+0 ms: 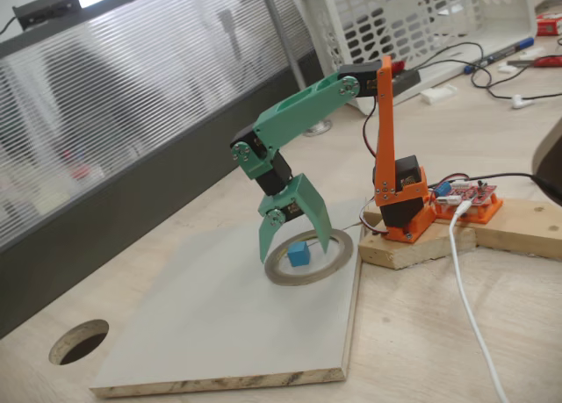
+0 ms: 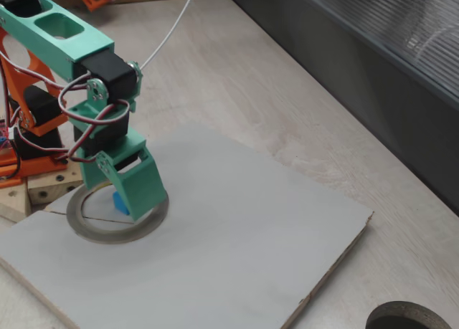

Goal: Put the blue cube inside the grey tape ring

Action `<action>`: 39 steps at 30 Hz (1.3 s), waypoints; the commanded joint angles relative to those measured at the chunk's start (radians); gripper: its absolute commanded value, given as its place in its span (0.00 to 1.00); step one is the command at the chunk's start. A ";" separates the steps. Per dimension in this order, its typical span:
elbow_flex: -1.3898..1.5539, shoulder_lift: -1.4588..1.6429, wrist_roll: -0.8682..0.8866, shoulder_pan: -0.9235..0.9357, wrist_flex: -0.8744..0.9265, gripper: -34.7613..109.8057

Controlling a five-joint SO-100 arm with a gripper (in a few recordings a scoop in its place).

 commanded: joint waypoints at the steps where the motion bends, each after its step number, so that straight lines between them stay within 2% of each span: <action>1: -0.120 0.008 0.017 0.000 0.115 0.80; 5: -0.356 -0.012 0.017 0.002 0.390 0.80; 6: -0.399 -0.011 0.017 0.002 0.410 0.80; 10: -0.489 -0.003 0.015 0.000 0.380 0.80; 31: -0.494 -0.009 0.008 0.000 0.379 0.79; 35: -0.494 0.000 0.006 0.000 0.379 0.71; 39: -0.494 0.008 0.003 -0.002 0.379 0.51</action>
